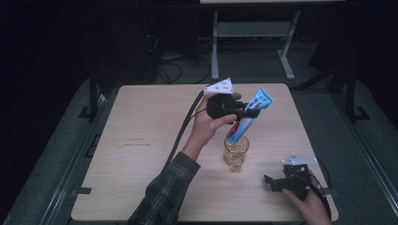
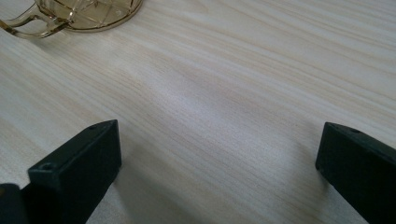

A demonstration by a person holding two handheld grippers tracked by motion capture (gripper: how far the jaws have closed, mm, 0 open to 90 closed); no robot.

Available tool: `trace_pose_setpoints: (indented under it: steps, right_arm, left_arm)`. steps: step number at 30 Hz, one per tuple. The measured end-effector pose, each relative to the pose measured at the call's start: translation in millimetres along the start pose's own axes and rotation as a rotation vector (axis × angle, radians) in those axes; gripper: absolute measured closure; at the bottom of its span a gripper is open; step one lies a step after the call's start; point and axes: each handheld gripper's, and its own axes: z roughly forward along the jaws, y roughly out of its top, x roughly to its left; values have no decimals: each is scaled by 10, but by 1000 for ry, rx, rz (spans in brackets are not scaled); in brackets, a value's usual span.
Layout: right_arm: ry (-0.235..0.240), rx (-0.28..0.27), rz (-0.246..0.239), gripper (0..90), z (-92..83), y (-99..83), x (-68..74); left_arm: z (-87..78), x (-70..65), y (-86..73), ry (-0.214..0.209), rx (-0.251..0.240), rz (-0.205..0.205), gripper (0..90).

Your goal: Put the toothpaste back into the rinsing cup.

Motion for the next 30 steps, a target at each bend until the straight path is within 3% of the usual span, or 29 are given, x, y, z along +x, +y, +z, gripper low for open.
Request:
trace_pose_setpoints:
  steps: [30]
  right_arm:
    - [6,1,-6,0,0,0,6]
  left_arm:
    - [166,77,-397,-7,41,-18,726]
